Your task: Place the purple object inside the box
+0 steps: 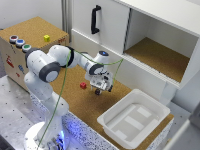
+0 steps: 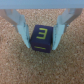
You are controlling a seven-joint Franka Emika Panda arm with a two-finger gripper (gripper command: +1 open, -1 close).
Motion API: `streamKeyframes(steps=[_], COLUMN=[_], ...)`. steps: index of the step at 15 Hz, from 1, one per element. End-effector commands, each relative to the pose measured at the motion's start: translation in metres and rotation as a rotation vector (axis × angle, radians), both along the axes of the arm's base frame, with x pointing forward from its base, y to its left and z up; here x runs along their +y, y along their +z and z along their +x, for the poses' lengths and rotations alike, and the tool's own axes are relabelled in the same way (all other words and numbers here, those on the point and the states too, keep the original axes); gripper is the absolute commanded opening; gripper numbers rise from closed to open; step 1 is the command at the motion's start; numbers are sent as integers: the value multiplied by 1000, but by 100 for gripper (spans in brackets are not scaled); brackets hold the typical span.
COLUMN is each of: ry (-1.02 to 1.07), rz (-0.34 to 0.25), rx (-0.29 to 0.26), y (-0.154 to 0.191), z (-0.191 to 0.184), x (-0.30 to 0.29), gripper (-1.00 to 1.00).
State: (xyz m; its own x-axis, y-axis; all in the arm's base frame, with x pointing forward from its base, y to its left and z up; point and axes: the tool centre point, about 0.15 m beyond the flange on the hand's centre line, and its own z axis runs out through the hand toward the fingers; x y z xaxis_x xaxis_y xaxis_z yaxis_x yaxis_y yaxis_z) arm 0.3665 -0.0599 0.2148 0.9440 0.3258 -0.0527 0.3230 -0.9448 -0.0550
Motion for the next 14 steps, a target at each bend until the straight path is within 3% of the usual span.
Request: streamKeyframes(steps=[1, 6, 10, 14], ry=[-25, -32, -39, -17], rz=[-54, -47, -61, -99], rx=[-38, -67, -65, -96], y=[-10, 11, 51, 103], z=[-5, -12, -16, -19], x=[-5, -4, -12, -40], gripper=[-100, -100, -100, -100])
